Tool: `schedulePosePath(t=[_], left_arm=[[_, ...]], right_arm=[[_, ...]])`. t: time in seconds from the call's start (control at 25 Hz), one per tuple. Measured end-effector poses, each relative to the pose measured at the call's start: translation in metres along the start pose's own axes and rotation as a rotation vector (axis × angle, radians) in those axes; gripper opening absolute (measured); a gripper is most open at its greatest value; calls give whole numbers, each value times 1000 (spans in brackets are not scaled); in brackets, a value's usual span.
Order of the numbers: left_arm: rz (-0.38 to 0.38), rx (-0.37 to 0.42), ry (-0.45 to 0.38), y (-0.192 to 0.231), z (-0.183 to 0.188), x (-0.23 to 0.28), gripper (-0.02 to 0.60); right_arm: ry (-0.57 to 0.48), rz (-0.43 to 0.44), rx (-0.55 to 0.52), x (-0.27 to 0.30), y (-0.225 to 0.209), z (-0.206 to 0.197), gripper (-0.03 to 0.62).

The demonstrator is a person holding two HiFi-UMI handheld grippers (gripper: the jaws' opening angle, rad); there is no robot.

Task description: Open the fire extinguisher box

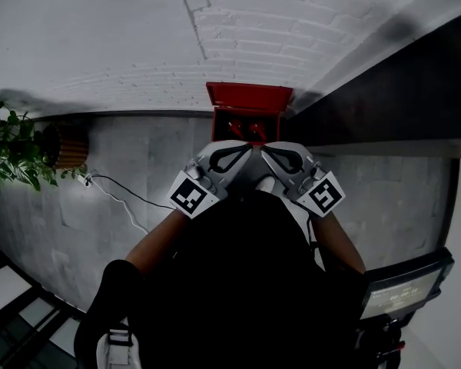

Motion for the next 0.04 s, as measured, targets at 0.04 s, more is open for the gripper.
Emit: schedulePosePath(t=[0.04], left_arm=[[1, -1, 1, 1, 0, 0, 3]], right_arm=[[-1, -1, 1, 1, -1, 0, 8]])
Point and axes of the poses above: the fingertips, and each gripper's own axes: x forward along the fingers, y to its left, z out of its top, the point moved 10 cm from there along -x, backward along the fingers, and after that the axes turned 14 degrees about -z, right-handed, at the moved point
